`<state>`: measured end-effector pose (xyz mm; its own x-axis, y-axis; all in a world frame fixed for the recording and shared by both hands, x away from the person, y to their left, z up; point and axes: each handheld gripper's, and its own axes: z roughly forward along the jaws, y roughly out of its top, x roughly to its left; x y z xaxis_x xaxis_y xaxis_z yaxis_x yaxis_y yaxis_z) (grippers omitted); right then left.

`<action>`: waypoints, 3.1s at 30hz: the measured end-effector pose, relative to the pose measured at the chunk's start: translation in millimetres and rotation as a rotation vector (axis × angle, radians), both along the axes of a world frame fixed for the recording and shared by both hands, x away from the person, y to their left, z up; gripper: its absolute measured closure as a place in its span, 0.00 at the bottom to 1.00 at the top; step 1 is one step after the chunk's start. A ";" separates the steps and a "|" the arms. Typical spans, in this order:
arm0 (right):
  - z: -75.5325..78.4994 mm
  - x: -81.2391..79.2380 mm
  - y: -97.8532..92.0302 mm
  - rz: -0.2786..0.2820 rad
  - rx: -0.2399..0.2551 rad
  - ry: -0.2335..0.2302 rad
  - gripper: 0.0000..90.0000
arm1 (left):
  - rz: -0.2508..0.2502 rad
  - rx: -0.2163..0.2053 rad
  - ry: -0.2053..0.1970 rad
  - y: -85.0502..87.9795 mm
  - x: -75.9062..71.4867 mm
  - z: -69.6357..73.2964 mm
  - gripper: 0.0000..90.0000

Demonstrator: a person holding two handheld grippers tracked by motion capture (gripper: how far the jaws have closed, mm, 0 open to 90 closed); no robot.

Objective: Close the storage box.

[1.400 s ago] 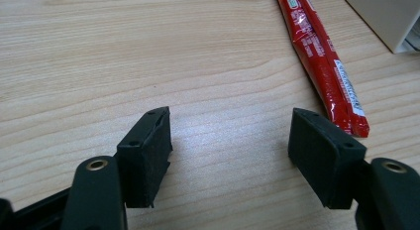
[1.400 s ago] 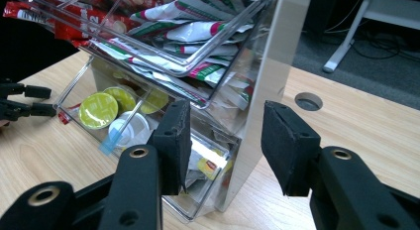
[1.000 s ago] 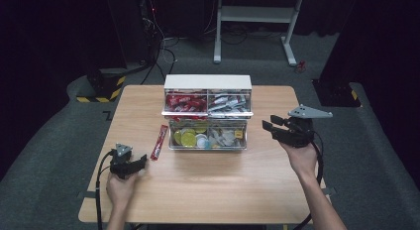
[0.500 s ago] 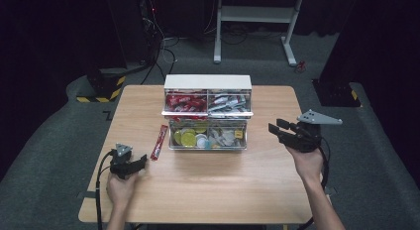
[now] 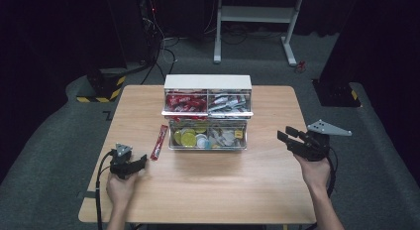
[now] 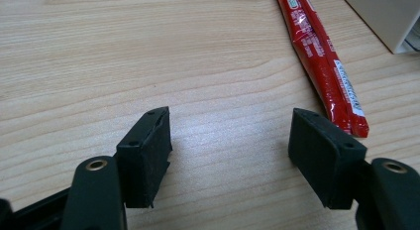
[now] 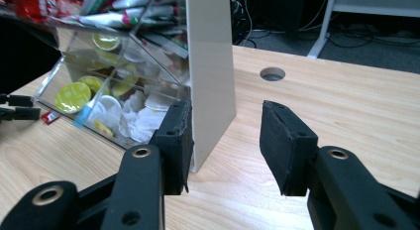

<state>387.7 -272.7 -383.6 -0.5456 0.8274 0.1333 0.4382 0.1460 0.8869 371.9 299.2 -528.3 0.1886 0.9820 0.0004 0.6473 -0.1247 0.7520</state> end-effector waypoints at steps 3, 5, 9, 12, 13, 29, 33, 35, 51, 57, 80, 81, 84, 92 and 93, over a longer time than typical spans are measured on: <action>-6.7 0.7 -1.2 -0.005 0.004 0.004 0.62 | -0.001 0.000 0.001 0.0 -0.1 0.1 0.37; -11.3 1.1 -1.7 -0.010 0.004 0.011 0.62 | -0.001 0.000 0.002 0.1 -0.1 0.1 0.37; -20.9 2.9 -3.6 -0.027 0.010 0.029 0.62 | -0.001 0.000 0.002 0.0 -0.1 0.1 0.37; -28.3 4.4 -3.2 -0.039 -0.001 0.038 0.62 | -0.001 0.000 0.002 0.0 -0.1 0.1 0.37; -30.9 5.0 -3.1 -0.042 -0.003 0.044 0.62 | -0.001 0.000 0.002 0.0 -0.1 0.1 0.37; -67.4 17.6 1.7 -0.094 -0.051 0.094 0.60 | -0.001 0.000 0.002 -0.1 -0.1 0.1 0.37; -78.4 23.4 4.9 -0.110 -0.073 0.103 0.60 | -0.003 0.000 0.003 0.0 -0.2 0.1 0.37; -81.2 24.7 5.6 -0.114 -0.078 0.107 0.60 | -0.003 0.000 0.003 -0.1 -0.2 0.1 0.37; -116.3 39.1 9.4 -0.187 -0.153 0.138 0.56 | -0.003 0.001 0.001 -0.3 -0.4 0.0 0.36; -124.8 41.8 10.5 -0.204 -0.167 0.151 0.55 | -0.003 0.001 0.000 -0.3 -0.4 0.0 0.36; -138.7 50.1 23.8 -0.220 -0.259 0.192 0.43 | 0.001 -0.010 -0.001 0.2 -0.6 -0.2 0.36; -138.7 50.1 23.7 -0.220 -0.260 0.191 0.43 | 0.001 -0.011 -0.002 0.3 -0.6 -0.2 0.36; -138.7 49.8 23.3 -0.215 -0.259 0.192 0.43 | 0.000 -0.011 -0.002 0.3 -0.6 -0.3 0.36; -138.8 48.8 21.4 -0.202 -0.261 0.186 0.43 | -0.002 -0.004 -0.001 0.2 -0.7 -0.1 0.36; -138.8 48.7 21.7 -0.203 -0.261 0.189 0.43 | -0.002 -0.004 -0.001 0.3 -0.7 -0.1 0.36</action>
<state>436.4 -251.0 -522.4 -0.3534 0.9354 -0.0134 0.6333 0.2498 0.7325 371.3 299.4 -528.4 0.1907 0.9816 -0.0032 0.6464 -0.1231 0.7530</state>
